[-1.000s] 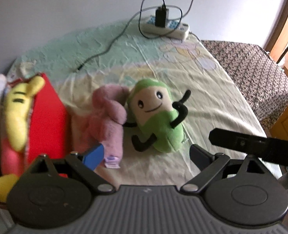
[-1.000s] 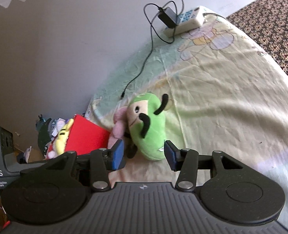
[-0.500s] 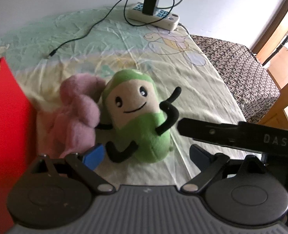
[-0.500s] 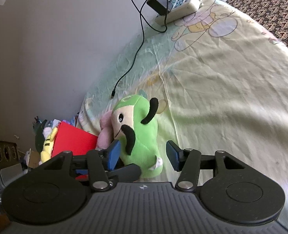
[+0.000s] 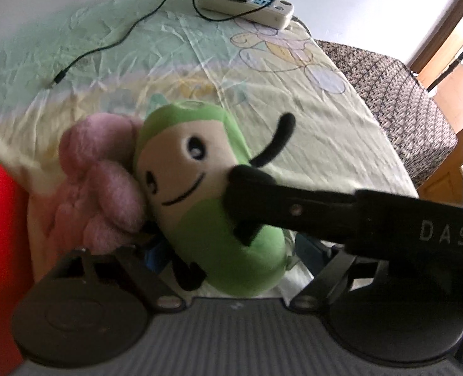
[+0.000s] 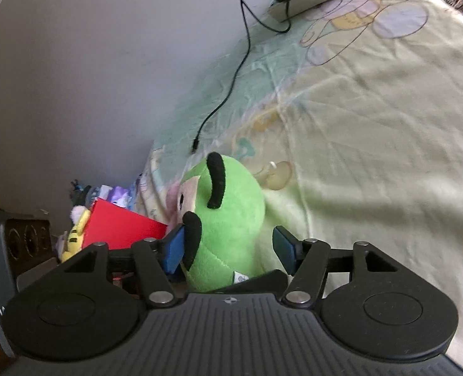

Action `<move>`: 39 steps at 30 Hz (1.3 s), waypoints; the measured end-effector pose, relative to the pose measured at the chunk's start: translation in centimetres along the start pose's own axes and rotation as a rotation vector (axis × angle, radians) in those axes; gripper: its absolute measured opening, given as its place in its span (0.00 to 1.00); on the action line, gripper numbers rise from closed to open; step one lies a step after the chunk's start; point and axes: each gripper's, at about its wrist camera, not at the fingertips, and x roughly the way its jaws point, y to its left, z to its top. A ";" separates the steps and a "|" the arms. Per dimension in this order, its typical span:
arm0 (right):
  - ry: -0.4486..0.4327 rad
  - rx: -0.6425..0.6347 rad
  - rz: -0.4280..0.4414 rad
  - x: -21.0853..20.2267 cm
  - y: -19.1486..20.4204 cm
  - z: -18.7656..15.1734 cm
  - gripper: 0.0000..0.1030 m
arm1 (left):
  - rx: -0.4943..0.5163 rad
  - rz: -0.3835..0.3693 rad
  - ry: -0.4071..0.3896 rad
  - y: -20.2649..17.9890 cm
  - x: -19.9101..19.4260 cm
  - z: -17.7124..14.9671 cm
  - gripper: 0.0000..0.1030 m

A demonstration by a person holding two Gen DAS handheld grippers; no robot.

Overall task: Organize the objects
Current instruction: 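Close the right tool on the green smiling plush, then carry the green plush over the red box and lower it inside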

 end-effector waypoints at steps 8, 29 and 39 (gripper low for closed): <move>0.033 0.026 0.047 -0.3 0.0 -0.2 0.47 | 0.004 0.014 0.006 0.0 0.1 -0.1 0.74; -0.014 -0.055 0.035 -7.3 3.8 -5.7 0.47 | 0.081 -0.036 -0.056 -4.0 -6.0 -5.3 0.70; -0.050 -0.130 0.132 -8.1 7.3 -7.4 0.47 | 0.111 0.028 -0.164 -4.1 -10.8 -7.7 0.70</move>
